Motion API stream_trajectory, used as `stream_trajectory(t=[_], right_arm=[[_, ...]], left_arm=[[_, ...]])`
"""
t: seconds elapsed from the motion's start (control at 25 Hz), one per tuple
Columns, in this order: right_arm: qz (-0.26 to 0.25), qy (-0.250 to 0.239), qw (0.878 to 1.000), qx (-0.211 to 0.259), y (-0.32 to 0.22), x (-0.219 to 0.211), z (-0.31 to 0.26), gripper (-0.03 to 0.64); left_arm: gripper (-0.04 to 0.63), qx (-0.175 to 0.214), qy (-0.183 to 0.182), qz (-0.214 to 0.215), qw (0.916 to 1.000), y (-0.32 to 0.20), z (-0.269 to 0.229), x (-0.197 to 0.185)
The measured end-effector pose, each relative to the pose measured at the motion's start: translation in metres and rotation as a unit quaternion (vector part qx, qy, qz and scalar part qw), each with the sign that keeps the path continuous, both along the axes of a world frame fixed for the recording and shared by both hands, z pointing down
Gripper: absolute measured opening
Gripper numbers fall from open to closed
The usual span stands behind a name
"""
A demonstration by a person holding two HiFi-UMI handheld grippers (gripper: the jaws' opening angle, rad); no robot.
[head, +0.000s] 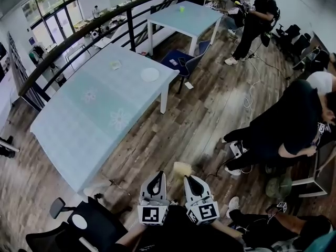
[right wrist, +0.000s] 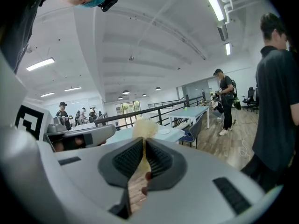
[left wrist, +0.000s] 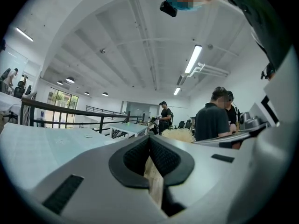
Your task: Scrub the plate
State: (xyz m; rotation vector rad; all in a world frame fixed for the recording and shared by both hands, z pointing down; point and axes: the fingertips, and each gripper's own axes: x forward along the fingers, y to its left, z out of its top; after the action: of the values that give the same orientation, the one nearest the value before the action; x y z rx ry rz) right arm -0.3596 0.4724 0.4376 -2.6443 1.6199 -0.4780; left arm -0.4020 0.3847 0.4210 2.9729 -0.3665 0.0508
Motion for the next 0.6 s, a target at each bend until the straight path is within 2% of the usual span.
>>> stream_trajectory(t=[0.28,0.44,0.6], right_arm=[[0.004,0.0,1.0,-0.006,-0.047,0.021,0.0,0.029],[0.017,0.008,1.0,0.001,-0.075,0.032,-0.006,0.029],[0.022,0.013,1.0,0.004,-0.102,0.033,-0.008,0.029]], left_arm=[[0.014,-0.005,-0.006,0.008,0.9999,-0.047,-0.003,0.028],[0.014,-0.016,0.005,0.018,0.9997,-0.077,-0.007,0.035],[0.014,0.005,0.017,0.016,0.9997,-0.109,-0.015,0.038]])
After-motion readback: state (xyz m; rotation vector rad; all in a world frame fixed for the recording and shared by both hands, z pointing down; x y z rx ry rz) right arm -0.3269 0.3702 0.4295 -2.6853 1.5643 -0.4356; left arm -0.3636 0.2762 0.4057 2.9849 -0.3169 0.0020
